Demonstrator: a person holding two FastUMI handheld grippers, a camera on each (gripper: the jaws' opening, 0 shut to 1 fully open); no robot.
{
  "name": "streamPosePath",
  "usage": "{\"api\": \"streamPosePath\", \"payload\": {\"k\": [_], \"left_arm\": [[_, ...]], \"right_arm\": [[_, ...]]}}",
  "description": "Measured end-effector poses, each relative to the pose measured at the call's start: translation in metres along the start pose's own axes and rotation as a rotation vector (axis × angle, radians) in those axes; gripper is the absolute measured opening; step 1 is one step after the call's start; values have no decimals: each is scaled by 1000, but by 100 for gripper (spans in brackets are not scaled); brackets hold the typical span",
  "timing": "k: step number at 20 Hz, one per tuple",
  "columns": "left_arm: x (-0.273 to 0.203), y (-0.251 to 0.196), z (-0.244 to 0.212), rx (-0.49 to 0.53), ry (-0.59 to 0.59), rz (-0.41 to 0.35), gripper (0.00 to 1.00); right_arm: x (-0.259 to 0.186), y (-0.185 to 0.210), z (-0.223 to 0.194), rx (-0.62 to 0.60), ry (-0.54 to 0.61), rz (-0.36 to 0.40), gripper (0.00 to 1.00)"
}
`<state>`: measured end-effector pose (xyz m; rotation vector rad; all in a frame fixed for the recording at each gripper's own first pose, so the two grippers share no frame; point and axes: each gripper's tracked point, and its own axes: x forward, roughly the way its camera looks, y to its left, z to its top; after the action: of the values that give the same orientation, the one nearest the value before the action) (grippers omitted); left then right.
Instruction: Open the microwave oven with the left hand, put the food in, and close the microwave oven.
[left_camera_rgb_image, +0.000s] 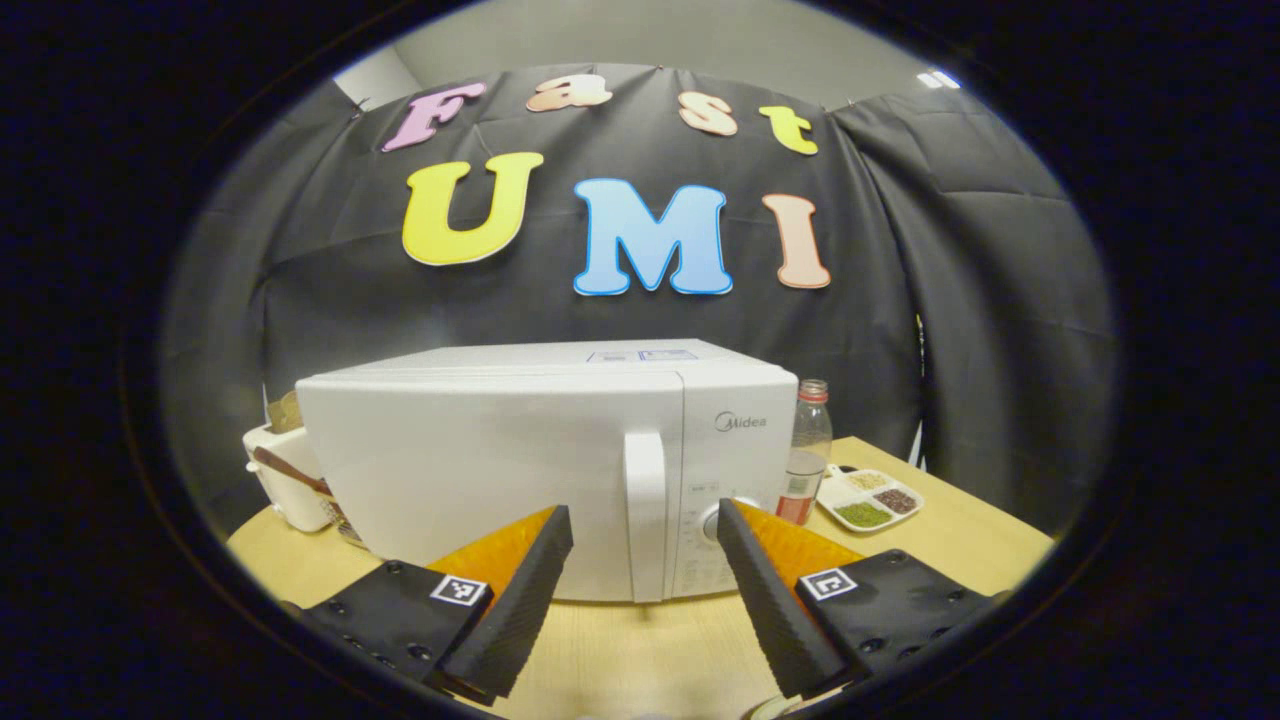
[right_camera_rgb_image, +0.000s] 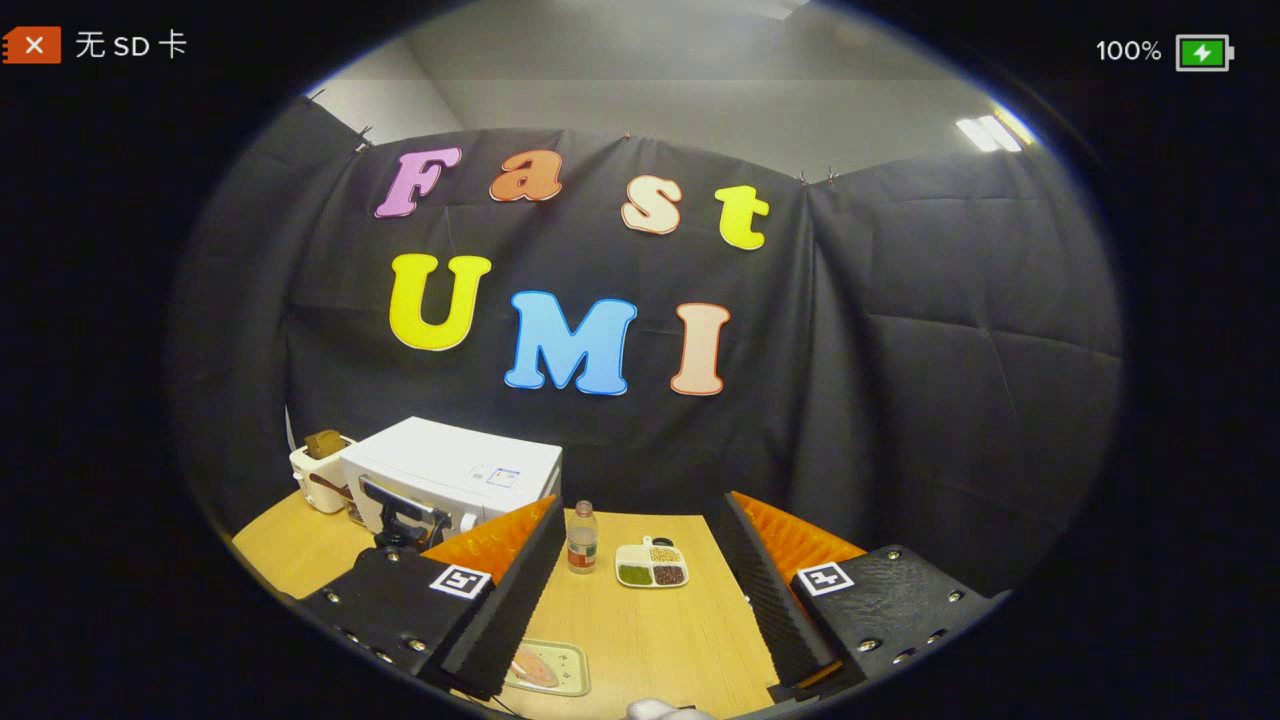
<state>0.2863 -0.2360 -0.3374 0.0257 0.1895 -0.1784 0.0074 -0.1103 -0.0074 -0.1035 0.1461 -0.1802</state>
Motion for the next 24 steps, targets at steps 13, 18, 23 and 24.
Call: {"api": "streamPosePath", "payload": {"k": [13,18,23,24], "left_arm": [[31,-3,-9,-29,38,-34,29],[31,-3,-9,-26,81,-36,11],[2,0,-23,-32,128,-41,11],[-11,2,-21,-5,87,-43,11]], "right_arm": [[1,-20,-25,30,61,-44,96],[-3,-10,-24,14,56,-20,96],[-12,-10,-23,5,49,-15,96],[-14,-11,-24,8,46,-16,95]]}}
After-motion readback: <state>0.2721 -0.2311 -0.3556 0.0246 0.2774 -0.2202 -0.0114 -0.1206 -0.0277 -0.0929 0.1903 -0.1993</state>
